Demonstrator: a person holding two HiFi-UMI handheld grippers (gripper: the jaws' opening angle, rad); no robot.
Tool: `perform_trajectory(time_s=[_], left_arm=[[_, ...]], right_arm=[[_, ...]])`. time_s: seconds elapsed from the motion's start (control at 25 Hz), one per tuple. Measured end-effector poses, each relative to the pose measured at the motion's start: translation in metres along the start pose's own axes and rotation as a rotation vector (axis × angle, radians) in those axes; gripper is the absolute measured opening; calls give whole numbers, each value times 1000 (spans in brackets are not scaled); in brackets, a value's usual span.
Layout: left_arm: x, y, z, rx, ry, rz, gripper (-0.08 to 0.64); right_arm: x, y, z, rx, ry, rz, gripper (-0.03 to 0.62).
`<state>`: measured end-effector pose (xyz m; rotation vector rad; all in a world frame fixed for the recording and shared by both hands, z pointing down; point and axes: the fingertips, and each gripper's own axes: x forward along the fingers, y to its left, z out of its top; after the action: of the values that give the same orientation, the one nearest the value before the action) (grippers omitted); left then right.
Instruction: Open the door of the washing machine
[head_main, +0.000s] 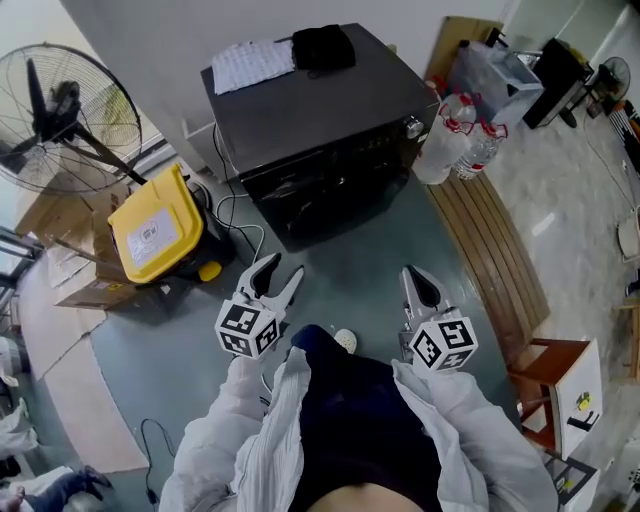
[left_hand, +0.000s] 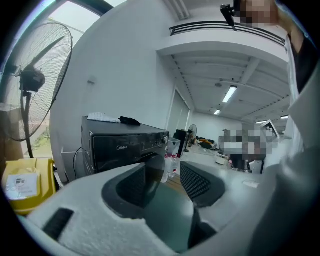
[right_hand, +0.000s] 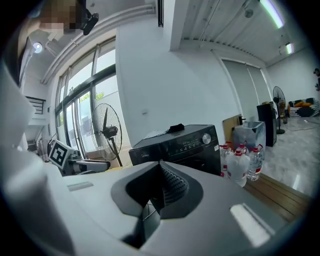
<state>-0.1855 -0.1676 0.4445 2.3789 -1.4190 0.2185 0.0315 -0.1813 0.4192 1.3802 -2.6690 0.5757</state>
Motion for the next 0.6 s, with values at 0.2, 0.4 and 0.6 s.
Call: perform_trajectory(time_s=[0.2, 0.4, 0.6], left_arm=[[24, 27, -29, 5, 87, -13, 206], [62, 59, -58, 30, 172, -35, 205], [107, 94, -82, 78, 250, -49, 193]], right_arm=[[16, -5, -13, 26, 28, -1, 9], [34, -13, -25, 60, 60, -49, 9], [66, -15, -37, 86, 100, -84, 9]])
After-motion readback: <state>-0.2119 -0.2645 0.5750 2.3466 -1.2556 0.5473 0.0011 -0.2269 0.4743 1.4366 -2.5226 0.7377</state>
